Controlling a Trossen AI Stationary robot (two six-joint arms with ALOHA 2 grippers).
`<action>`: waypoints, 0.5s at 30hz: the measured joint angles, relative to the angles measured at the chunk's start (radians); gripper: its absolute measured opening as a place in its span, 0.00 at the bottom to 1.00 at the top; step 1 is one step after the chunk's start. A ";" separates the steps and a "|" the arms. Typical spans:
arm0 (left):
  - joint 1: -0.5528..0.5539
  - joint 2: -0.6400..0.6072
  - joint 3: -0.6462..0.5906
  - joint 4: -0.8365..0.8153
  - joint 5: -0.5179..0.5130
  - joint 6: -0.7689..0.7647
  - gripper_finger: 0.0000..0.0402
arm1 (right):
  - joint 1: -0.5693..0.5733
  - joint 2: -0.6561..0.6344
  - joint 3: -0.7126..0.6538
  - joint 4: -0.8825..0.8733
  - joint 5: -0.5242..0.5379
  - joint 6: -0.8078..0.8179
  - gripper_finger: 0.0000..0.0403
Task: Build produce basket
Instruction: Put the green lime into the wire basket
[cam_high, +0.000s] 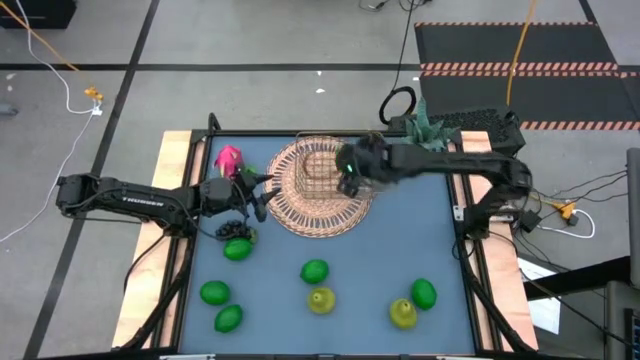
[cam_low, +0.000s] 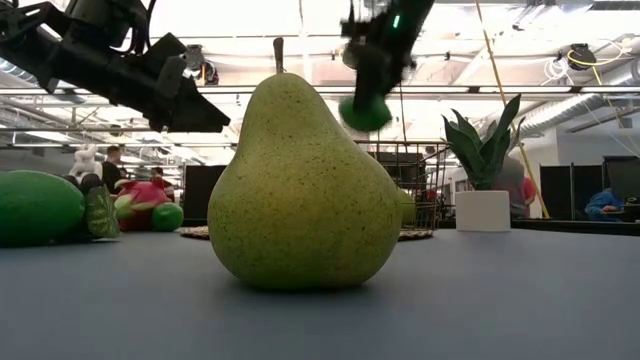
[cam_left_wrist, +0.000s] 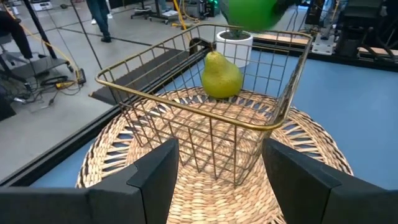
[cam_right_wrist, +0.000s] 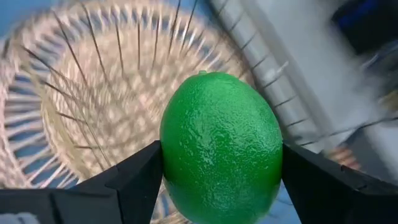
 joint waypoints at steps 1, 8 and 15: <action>-0.002 0.000 0.000 0.000 0.000 0.000 0.58 | -0.022 0.018 0.000 -0.014 -0.030 0.000 0.72; -0.002 0.000 0.000 -0.020 0.000 0.008 0.58 | -0.125 0.083 -0.001 -0.145 -0.150 0.024 0.72; -0.002 0.000 0.000 -0.022 0.000 0.019 0.58 | -0.183 0.102 -0.001 -0.215 -0.288 0.033 0.72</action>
